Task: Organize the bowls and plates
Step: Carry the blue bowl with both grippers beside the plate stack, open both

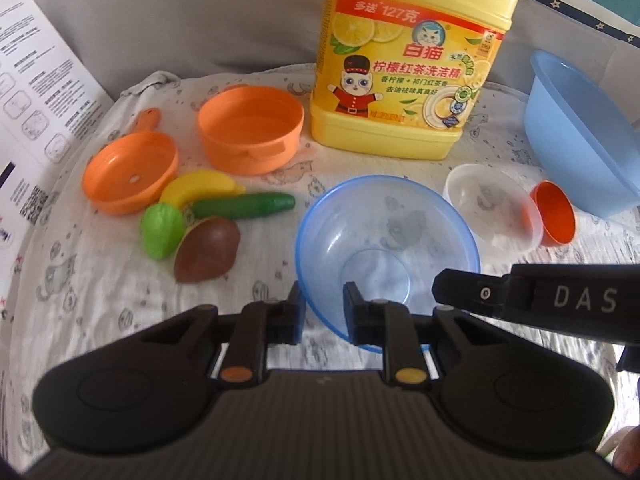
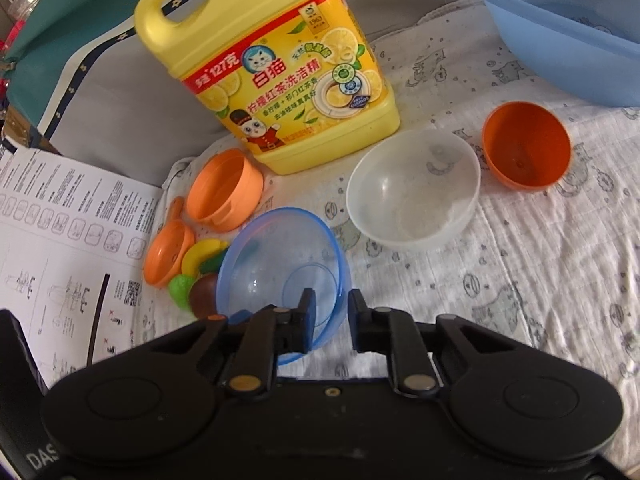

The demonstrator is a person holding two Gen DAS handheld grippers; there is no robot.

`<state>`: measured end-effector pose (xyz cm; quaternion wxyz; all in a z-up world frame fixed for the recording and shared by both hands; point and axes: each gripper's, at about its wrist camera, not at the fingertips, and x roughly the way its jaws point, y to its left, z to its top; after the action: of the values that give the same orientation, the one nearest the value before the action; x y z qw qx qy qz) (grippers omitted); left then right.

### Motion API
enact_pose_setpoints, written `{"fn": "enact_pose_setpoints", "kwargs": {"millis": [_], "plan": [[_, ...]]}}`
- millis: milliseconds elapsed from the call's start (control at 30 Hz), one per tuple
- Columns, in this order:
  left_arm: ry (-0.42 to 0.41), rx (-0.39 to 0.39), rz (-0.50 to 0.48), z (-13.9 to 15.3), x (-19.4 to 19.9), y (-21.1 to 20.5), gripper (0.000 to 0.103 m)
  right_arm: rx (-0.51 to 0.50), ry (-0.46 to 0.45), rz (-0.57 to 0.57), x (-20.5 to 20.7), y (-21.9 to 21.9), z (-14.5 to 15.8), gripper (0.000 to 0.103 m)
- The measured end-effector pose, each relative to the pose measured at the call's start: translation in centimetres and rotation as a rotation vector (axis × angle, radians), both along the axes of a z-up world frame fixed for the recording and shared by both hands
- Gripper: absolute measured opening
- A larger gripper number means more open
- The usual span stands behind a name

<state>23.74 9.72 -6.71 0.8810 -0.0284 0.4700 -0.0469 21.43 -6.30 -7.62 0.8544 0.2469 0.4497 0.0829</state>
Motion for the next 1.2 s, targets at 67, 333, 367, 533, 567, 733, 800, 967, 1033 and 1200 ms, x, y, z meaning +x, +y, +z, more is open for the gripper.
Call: {"fn": "enact_pose_setpoints", "kwargs": {"millis": [67, 333, 367, 533, 567, 733, 800, 967, 1033, 1200], "plan": [[0.000, -0.003, 0.004, 0.3, -0.8, -0.1, 0.019, 0.003, 0.002, 0.006, -0.7, -0.2, 0.2, 0.017], [0.000, -0.020, -0.001, 1.9, -5.1, -0.9, 0.019, -0.006, -0.001, 0.030, -5.0, -1.2, 1.2, 0.017], [0.001, -0.025, 0.000, 2.0, -5.8, -0.9, 0.019, -0.007, 0.000, 0.032, -5.6, -1.4, 1.3, 0.017], [0.010, -0.053, 0.000, 2.7, -9.5, -1.1, 0.020, -0.025, 0.007, 0.064, -9.3, -2.1, 1.5, 0.017], [0.011, -0.058, -0.003, 2.8, -10.3, -1.2, 0.020, -0.030, 0.007, 0.072, -10.1, -2.3, 1.6, 0.017], [0.029, -0.078, -0.007, 2.9, -13.9, -1.1, 0.020, -0.044, 0.021, 0.112, -13.9, -2.8, 1.3, 0.017], [0.034, -0.082, -0.009, 2.9, -15.2, -1.1, 0.020, -0.056, 0.025, 0.129, -15.2, -2.8, 1.2, 0.017], [0.057, -0.079, -0.018, 2.6, -18.0, -1.3, 0.020, -0.082, 0.033, 0.165, -18.1, -2.6, 1.0, 0.018], [0.062, -0.076, -0.023, 2.5, -18.8, -1.5, 0.020, -0.088, 0.038, 0.172, -19.0, -2.7, 0.8, 0.019], [0.075, -0.071, -0.033, 2.1, -20.4, -2.0, 0.020, -0.093, 0.051, 0.180, -20.6, -3.1, 0.6, 0.020]]}}
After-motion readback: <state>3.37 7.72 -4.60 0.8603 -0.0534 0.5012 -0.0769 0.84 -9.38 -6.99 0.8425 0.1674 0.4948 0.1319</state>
